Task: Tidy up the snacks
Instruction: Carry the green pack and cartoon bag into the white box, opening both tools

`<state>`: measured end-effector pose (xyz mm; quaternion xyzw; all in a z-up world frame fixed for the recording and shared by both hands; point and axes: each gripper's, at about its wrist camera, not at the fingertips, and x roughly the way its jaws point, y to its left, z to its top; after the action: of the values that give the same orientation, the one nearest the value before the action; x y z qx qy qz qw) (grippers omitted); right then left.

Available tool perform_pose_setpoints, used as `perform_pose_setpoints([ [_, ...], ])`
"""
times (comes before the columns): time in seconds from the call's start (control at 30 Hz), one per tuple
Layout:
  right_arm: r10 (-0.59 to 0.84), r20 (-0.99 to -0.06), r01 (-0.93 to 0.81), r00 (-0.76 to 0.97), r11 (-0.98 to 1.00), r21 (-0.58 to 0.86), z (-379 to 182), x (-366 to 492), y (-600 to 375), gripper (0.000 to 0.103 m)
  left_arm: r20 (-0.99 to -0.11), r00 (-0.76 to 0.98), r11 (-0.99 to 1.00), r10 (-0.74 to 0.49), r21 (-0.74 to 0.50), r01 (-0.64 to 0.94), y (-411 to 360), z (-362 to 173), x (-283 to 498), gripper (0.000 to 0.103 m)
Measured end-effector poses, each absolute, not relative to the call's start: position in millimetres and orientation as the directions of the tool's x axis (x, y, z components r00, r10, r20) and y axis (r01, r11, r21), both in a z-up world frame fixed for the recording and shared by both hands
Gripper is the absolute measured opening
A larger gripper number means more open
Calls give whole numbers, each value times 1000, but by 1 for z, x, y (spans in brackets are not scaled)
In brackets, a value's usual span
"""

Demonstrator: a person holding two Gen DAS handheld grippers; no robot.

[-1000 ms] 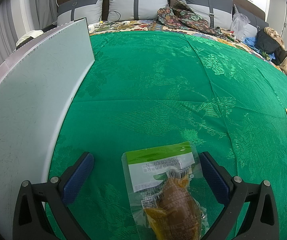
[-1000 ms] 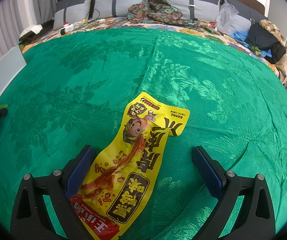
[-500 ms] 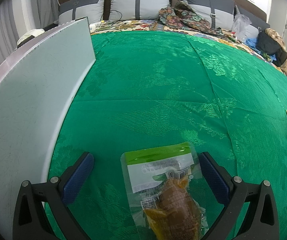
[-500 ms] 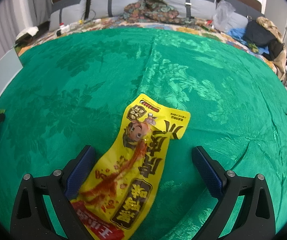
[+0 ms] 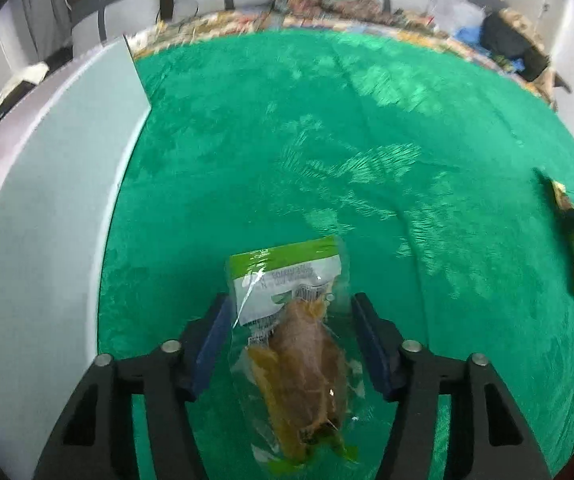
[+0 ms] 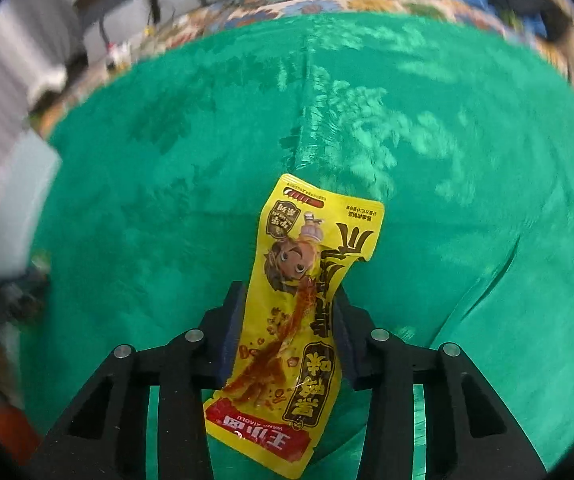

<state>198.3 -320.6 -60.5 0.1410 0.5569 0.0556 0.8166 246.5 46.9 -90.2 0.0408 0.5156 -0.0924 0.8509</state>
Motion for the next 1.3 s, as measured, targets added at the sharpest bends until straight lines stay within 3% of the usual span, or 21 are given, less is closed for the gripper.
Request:
perform_pose_setpoints([
  [0.07, 315, -855, 103, 411, 916, 387, -61, 187, -332, 42, -855, 484, 977, -187, -108, 186, 55, -85, 238, 30],
  [0.13, 394, -793, 140, 465, 852, 505, -63, 174, -345, 42, -823, 509, 967, -250, -185, 176, 63, -79, 227, 29],
  [0.23, 456, -715, 173, 530, 768, 617, -62, 147, -357, 42, -805, 535, 965, -258, -183, 189, 67, -80, 209, 29],
  [0.3, 414, -724, 182, 553, 787, 589, -51, 128, -356, 42, -823, 507, 966, -257, -202, 163, 70, -81, 200, 43],
  [0.37, 372, -742, 251, 557, 777, 578, -40, 103, -358, 42, -834, 483, 962, -266, -199, 186, 67, -83, 194, 95],
  [0.43, 397, -722, 256, 567, 748, 613, -31, 87, -360, 43, -836, 504, 970, -216, -125, 208, 66, -84, 188, 102],
  [0.6, 398, -725, 206, 562, 782, 588, -17, 66, -347, 43, -866, 459, 975, -197, -124, 185, 79, -98, 185, 102],
  [0.7, 422, -728, 183, 540, 785, 592, -26, 63, -337, 43, -885, 452, 974, -107, -2, 226, 64, -105, 184, 102],
  [0.73, 423, -734, 179, 531, 791, 585, -30, 63, -333, 43, -880, 459, 971, -118, -6, 238, 61, -104, 182, 87],
  [0.77, 426, -736, 179, 526, 790, 586, -34, 63, -330, 43, -873, 473, 971, -122, -7, 238, 60, -99, 181, 63],
  [0.83, 441, -733, 182, 517, 781, 598, -41, 64, -327, 43, -885, 451, 975, -117, -15, 223, 59, -94, 183, 61],
  [1.1, 538, -667, 203, 516, 680, 705, -49, 67, -320, 43, -819, 479, 949, -315, -283, 141, 92, -73, 165, 60],
  [1.3, 606, -626, 112, 491, 669, 735, -18, 96, -272, 43, -633, 629, 867, -451, -479, 140, 127, 13, 140, 60],
])
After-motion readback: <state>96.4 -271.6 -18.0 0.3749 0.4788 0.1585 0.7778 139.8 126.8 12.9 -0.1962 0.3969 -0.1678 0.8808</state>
